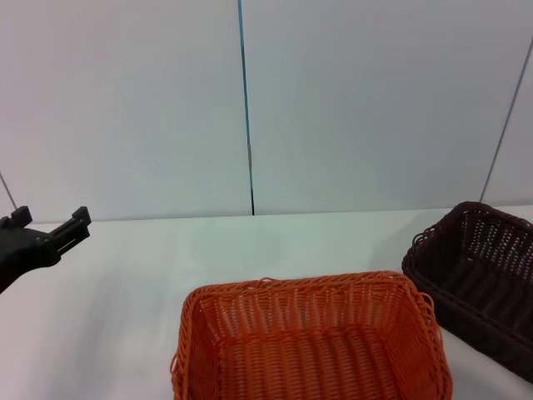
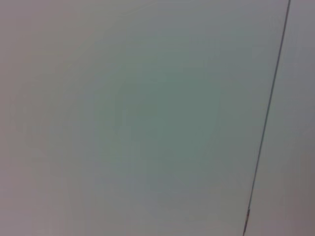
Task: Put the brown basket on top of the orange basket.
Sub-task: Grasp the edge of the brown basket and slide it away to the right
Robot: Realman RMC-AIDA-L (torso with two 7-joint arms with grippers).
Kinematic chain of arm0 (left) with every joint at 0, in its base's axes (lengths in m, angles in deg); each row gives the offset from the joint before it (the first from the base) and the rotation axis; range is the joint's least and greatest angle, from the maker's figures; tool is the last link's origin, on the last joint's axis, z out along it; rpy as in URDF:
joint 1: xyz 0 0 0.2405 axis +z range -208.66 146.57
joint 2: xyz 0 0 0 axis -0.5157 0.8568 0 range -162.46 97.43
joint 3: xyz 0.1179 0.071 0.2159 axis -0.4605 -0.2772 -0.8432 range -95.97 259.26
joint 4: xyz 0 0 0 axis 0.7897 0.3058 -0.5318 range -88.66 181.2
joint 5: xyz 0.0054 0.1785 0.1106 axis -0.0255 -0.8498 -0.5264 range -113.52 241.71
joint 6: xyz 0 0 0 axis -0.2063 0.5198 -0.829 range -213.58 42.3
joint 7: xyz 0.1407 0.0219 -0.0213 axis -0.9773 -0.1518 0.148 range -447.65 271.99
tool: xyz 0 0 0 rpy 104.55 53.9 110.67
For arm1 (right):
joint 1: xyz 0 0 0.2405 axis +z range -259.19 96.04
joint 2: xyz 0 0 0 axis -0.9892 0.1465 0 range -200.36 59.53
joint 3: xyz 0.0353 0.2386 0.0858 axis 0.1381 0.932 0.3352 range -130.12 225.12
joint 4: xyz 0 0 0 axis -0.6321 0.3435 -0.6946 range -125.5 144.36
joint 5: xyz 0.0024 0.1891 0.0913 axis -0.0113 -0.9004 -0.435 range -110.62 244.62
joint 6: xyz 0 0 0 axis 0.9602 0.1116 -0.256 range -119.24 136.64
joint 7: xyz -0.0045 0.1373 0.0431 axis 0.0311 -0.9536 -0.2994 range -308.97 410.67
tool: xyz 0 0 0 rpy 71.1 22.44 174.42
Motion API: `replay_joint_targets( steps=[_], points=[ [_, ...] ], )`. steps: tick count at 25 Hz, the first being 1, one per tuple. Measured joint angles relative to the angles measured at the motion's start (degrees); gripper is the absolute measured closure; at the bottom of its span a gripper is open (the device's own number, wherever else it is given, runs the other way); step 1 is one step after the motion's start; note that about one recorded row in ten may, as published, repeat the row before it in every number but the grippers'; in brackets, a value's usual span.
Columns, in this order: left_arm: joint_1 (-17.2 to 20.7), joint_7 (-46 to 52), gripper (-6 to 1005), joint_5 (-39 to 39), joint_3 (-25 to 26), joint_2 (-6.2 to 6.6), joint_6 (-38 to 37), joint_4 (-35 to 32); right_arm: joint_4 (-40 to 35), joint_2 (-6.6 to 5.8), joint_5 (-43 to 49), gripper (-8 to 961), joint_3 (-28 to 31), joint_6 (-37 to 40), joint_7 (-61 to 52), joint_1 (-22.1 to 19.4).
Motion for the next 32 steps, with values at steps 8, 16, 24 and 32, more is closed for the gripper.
replay_joint_targets(
  steps=[8, 16, 24, 32],
  points=[
    [-0.01, -0.01, 190, -0.03, 0.40, 0.00, 0.26, -0.09, -0.70, 0.65, 0.11, 38, -1.66, 2.50, -0.11, 0.01],
    [0.16, 0.11, 198, -0.03, 0.86, 0.00, 0.42, -0.17, -0.84, 0.87, 0.26, 38, -3.53, 3.37, -0.18, -0.04],
    [0.09, 0.42, 207, -0.02, 1.88, -0.06, 0.46, -0.39, -0.42, 0.97, 0.35, 39, -3.71, 1.66, 0.01, -0.13],
    [-0.08, 0.81, 215, -0.02, 2.22, -0.09, 0.45, -0.53, -0.29, 1.32, 0.36, 145, -5.03, 1.65, 0.09, -0.65]
  ],
)
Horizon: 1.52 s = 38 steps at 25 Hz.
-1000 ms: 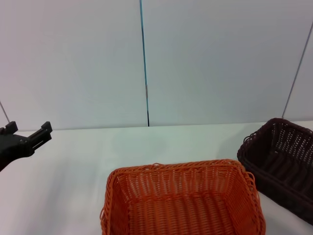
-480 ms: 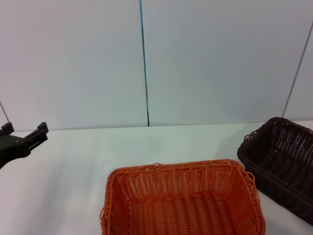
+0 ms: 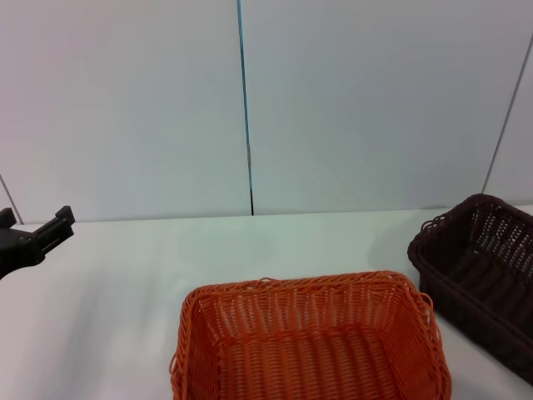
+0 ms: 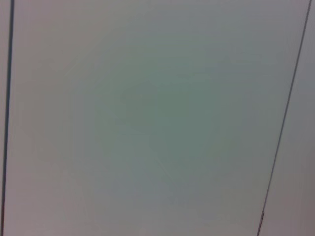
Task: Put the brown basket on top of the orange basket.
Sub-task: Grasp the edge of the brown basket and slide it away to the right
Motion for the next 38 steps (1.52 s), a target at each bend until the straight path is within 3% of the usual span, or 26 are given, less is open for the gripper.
replay_joint_targets(
  steps=[10, 21, 29, 38],
  points=[
    [0.21, 0.62, 226, 0.00, 0.01, 0.00, 0.21, 0.36, 1.05, 0.15, 0.09, 330, -1.70, -1.57, 0.30, -0.15],
    [0.49, 1.36, 237, 0.00, 0.37, 0.00, 1.57, 0.46, 5.46, 0.88, 0.10, 727, -2.18, -2.19, 0.31, -1.03],
    [0.35, 1.38, 246, 0.00, 0.41, 0.08, 2.48, 0.35, 6.16, 1.03, 0.08, 806, -2.18, -1.86, 0.22, -2.21],
    [0.01, 1.38, 242, 0.00, 0.92, 0.08, 2.55, 0.02, 7.40, 1.31, 0.34, 809, -2.09, -1.44, -0.04, -3.85]
  ],
)
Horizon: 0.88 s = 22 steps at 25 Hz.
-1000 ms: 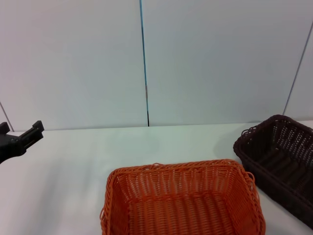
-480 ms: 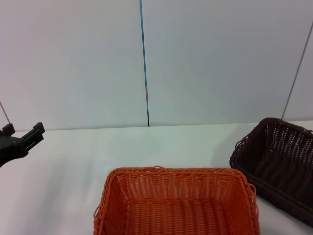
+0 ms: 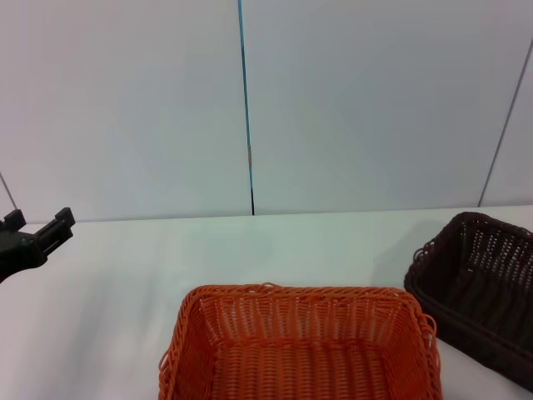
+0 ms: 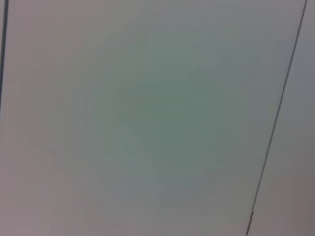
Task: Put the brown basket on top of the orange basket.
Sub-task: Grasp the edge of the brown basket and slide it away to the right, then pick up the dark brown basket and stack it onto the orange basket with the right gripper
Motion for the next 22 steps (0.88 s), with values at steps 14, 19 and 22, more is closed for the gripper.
replay_joint_targets(
  steps=[14, 19, 22],
  points=[
    [0.82, 0.58, 239, 0.03, -0.03, -0.07, 0.78, 0.31, 11.36, -0.86, 7.40, 825, 1.01, -2.24, -4.94, 0.69],
    [0.79, 0.59, 238, 0.03, -0.04, -0.14, 0.78, -0.24, 13.37, -4.00, 7.39, 826, 1.14, -9.58, -4.94, 3.13],
    [0.63, 0.57, 238, 0.03, -0.05, -0.19, 0.78, -0.88, 14.96, -5.69, 7.39, 826, 1.23, -13.70, -4.94, 4.27]
  ],
)
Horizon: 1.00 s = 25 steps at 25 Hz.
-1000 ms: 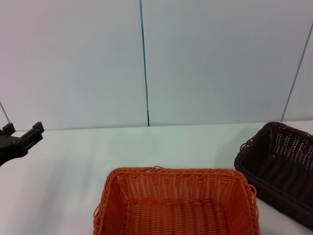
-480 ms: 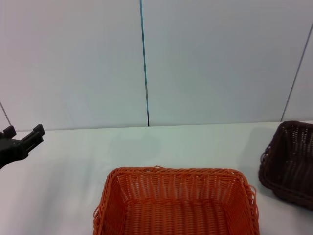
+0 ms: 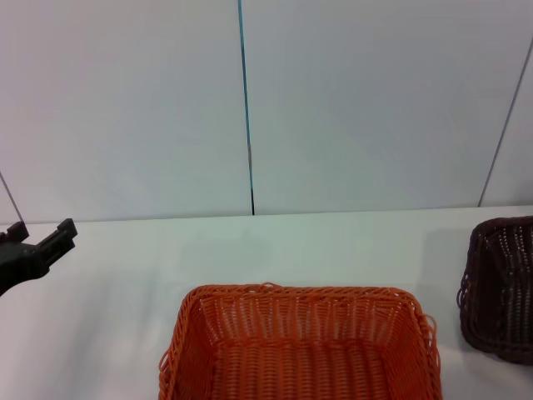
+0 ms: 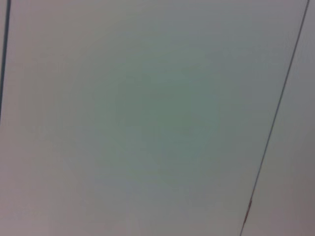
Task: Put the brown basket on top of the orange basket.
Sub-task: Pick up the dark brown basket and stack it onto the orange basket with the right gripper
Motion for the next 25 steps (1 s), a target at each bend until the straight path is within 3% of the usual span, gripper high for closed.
replay_joint_targets(
  steps=[9, 11, 20, 25],
  points=[
    [-0.21, -0.20, 239, -0.03, -0.16, 0.02, 0.00, -1.56, 6.65, -5.58, 0.03, 826, 2.23, -15.02, -0.02, 2.14],
    [-0.21, -0.20, 239, -0.04, -0.19, 0.03, -0.01, -1.66, 7.26, -6.24, 0.04, 826, 2.27, -18.04, -0.03, 2.60],
    [-0.15, -0.26, 238, -0.04, -0.98, 0.03, -0.01, -2.05, 16.08, -7.01, 0.11, 826, 1.92, -30.12, -0.07, 3.60],
    [0.09, -0.23, 238, 0.08, -2.46, 0.00, -0.39, -2.54, 19.37, -5.90, 0.17, 826, 2.94, -31.39, -0.17, 0.76]
  ],
)
